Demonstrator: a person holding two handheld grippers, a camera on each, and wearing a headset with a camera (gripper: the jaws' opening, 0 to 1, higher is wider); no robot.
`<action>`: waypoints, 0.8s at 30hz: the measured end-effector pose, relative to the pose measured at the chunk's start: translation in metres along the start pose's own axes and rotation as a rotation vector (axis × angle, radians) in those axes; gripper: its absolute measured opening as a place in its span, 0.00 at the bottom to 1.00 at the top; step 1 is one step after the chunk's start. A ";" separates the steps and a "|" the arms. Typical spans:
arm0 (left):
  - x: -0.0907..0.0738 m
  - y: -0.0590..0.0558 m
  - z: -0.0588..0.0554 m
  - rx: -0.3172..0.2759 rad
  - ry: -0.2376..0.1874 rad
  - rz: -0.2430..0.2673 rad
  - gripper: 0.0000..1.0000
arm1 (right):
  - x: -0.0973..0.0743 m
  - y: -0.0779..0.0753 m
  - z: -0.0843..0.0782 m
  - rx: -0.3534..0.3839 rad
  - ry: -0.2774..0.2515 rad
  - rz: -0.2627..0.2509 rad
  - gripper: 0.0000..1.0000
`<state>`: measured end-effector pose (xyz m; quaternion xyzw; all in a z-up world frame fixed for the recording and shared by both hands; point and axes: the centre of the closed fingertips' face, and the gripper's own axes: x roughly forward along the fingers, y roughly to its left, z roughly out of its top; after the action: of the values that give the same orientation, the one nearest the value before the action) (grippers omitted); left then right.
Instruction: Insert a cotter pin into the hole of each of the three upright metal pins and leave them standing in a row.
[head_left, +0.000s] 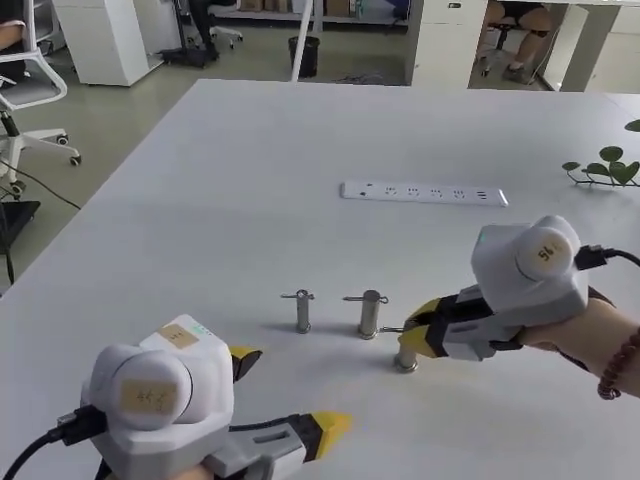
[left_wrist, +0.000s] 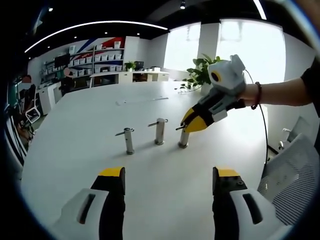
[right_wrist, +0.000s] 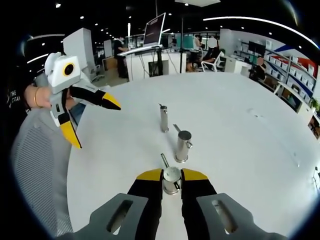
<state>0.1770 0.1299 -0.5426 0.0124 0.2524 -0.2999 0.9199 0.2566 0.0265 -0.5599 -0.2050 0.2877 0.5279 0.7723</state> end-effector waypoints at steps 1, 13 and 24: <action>0.000 0.000 0.000 0.000 -0.001 0.002 0.71 | -0.001 -0.003 0.000 0.001 0.003 -0.003 0.08; 0.000 0.001 0.002 -0.004 -0.010 0.005 0.71 | -0.008 -0.020 -0.001 -0.008 0.018 -0.021 0.08; 0.000 0.003 0.002 -0.001 -0.010 0.010 0.71 | -0.010 -0.031 0.000 -0.007 0.026 -0.026 0.08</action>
<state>0.1795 0.1325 -0.5411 0.0116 0.2480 -0.2953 0.9226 0.2832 0.0089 -0.5530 -0.2184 0.2934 0.5162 0.7745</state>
